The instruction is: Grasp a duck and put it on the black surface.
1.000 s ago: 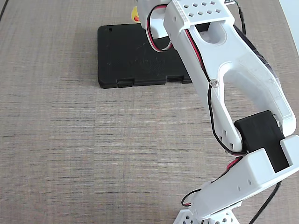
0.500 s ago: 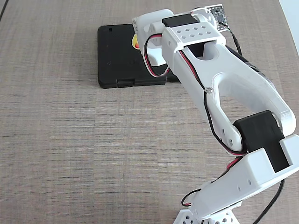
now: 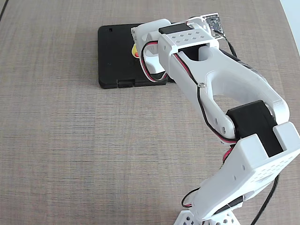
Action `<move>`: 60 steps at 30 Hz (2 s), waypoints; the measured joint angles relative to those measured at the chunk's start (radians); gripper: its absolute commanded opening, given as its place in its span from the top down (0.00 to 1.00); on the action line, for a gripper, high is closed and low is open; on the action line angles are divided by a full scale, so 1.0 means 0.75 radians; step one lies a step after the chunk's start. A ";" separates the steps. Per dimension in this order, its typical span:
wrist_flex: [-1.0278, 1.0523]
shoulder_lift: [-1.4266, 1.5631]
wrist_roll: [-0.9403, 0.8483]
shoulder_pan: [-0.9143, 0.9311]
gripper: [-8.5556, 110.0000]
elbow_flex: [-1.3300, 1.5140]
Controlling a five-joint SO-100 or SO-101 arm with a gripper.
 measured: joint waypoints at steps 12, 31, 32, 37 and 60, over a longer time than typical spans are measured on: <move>-0.010 -0.012 0.000 0.000 0.81 0.000; -0.010 -0.010 0.000 0.057 0.73 -0.065; -0.008 0.031 0.000 0.072 0.73 -0.061; 0.049 0.403 0.000 0.180 0.73 -0.033; 0.565 2.217 0.000 0.444 0.72 1.178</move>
